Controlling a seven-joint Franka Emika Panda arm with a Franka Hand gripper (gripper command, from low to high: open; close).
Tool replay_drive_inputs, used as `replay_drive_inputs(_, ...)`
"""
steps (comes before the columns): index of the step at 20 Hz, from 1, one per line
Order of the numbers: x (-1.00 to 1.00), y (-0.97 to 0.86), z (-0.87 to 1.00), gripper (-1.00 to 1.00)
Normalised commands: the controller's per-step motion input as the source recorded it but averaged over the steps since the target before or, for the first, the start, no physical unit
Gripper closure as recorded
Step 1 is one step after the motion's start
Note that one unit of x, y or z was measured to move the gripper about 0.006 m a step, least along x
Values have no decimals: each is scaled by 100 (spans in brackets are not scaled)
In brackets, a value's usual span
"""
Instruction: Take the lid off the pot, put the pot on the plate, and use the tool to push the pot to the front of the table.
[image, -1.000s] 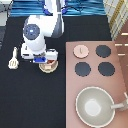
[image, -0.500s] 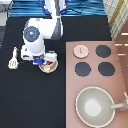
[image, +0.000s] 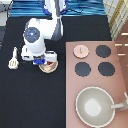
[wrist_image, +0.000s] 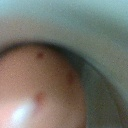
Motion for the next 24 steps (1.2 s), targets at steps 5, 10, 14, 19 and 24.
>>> replay_drive_inputs(5, -66, -17, 80, -100)
replay_drive_inputs(10, -56, -51, 61, -100)
replay_drive_inputs(14, -51, -56, 47, -100)
replay_drive_inputs(19, -40, -72, 41, -100)
replay_drive_inputs(24, -7, -92, 44, -100)
